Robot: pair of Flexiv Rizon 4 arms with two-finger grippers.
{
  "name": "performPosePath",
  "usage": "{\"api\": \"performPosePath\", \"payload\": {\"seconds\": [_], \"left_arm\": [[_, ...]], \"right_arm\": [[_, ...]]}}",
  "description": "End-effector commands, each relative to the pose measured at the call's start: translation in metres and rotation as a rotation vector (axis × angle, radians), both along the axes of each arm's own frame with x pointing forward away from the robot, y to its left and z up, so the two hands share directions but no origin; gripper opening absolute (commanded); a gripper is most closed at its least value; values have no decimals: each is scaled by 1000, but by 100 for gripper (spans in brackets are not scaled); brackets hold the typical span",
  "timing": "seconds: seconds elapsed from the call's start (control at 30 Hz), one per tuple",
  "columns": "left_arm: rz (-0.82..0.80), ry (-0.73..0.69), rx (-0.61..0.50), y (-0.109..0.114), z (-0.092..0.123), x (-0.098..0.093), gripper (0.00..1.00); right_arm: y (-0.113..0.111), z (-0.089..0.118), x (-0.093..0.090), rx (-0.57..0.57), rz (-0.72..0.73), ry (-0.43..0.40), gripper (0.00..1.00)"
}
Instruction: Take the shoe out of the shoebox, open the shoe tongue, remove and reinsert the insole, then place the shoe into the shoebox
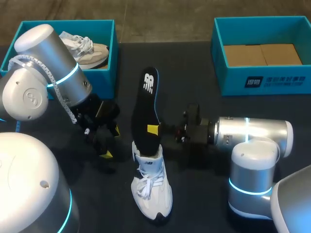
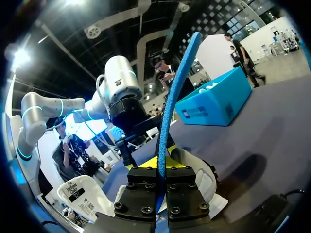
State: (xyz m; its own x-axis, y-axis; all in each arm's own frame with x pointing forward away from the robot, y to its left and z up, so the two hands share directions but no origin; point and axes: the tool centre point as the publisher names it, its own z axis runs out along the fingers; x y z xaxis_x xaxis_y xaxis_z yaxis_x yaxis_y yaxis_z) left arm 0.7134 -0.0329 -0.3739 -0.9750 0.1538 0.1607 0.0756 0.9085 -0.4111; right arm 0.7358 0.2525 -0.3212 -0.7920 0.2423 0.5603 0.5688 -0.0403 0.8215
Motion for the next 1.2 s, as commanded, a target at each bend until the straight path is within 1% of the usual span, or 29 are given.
{"api": "performPosePath", "payload": {"seconds": [0.03,0.5,0.97,1.2], "left_arm": [[0,-1,2,-1,-1,0,100],[0,-1,2,-1,-1,0,100],[3,-3,2,-1,0,0,100],[18,-31,34,-5,0,-2,100]], "right_arm": [[2,-2,-3,-2,-2,1,0],[5,-7,-6,1,-2,-1,0],[5,-11,-12,-4,-4,15,0],[4,-14,-15,-6,-6,25,0]]}}
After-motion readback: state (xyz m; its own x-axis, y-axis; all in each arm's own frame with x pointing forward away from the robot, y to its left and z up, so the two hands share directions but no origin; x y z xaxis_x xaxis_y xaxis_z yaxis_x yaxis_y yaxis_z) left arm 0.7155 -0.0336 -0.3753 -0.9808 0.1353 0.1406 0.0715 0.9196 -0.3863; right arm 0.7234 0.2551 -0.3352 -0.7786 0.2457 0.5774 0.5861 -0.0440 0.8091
